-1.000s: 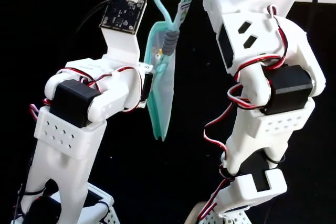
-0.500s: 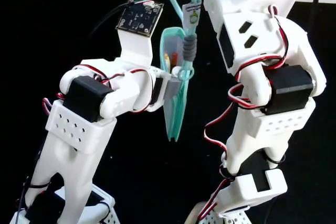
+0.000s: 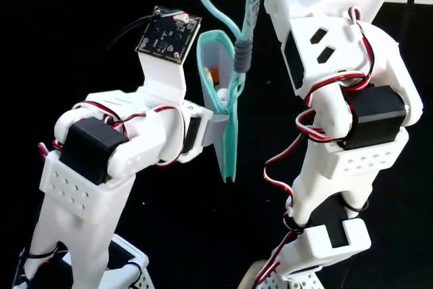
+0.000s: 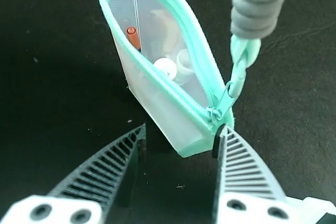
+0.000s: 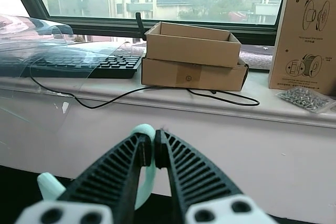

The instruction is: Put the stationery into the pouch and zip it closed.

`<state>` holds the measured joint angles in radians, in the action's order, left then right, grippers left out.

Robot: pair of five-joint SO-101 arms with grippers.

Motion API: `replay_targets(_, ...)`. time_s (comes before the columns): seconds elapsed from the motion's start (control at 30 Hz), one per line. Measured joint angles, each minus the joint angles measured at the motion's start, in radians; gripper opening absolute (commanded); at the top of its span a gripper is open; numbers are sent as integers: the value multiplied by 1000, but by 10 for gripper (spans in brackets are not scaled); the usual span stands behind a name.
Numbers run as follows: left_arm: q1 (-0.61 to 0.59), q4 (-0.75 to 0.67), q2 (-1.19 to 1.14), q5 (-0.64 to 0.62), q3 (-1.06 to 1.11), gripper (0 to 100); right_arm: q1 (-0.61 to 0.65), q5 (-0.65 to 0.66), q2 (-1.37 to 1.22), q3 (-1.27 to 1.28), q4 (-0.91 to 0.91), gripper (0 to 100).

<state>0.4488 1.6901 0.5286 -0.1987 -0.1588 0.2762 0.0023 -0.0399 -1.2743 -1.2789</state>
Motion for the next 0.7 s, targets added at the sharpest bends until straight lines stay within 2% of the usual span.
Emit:
replay_targets(0.23,2,3,37,0,0,231,0,0,0,0,0,5)
replay_targets(0.37,12,3,43,-46,0,231,0,0,0,0,0,5)
replay_targets(0.6,149,12,43,-66,0,231,0,0,0,0,0,5)
replay_targets(0.7,169,12,43,-103,0,229,0,-26,0,0,0,5)
